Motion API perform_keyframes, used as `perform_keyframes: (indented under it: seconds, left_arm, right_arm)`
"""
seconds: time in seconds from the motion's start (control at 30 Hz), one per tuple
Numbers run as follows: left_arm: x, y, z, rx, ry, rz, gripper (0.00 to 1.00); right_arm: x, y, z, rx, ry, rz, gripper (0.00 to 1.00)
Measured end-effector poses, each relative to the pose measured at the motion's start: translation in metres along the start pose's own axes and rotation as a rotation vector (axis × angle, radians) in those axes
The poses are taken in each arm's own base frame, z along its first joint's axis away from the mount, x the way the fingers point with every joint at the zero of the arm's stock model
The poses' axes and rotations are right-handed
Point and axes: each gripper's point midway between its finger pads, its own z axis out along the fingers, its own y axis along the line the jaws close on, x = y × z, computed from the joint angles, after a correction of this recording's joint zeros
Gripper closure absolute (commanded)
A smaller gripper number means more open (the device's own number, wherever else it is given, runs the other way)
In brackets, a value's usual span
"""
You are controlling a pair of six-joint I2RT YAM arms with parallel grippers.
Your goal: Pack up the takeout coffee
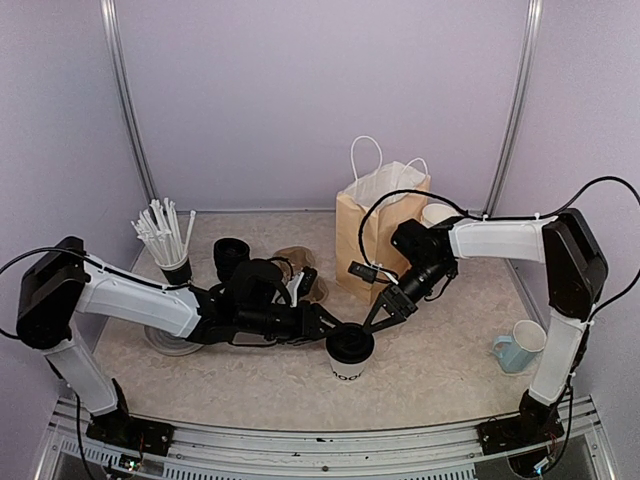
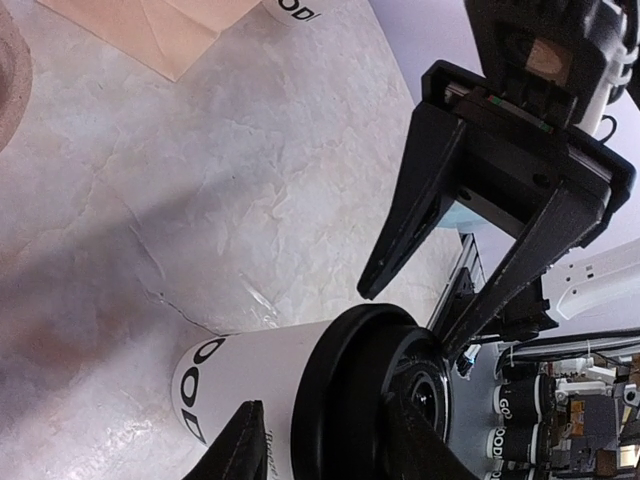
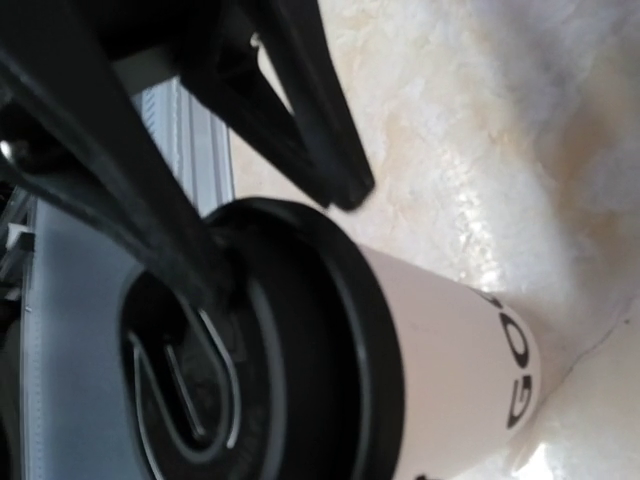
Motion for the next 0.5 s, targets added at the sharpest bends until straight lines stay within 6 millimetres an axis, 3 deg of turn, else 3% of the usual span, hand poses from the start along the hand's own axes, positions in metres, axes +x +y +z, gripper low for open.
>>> perform_keyframes:
  seconds: [0.3, 0.5]
  left_arm:
    - [0.0012, 0.0033, 0.0102, -0.003, 0.023, -0.016, 0.64]
    - [-0.0027, 0.0000, 0.0087, -0.011, 0.013, 0.000, 0.57]
  right_arm:
    - [0.0008, -0.0008, 0.0020, -0.017, -0.001, 0.054, 0.65]
    - [0.0001, -0.0007, 0.0007, -0.007, -0.001, 0.024, 0.49]
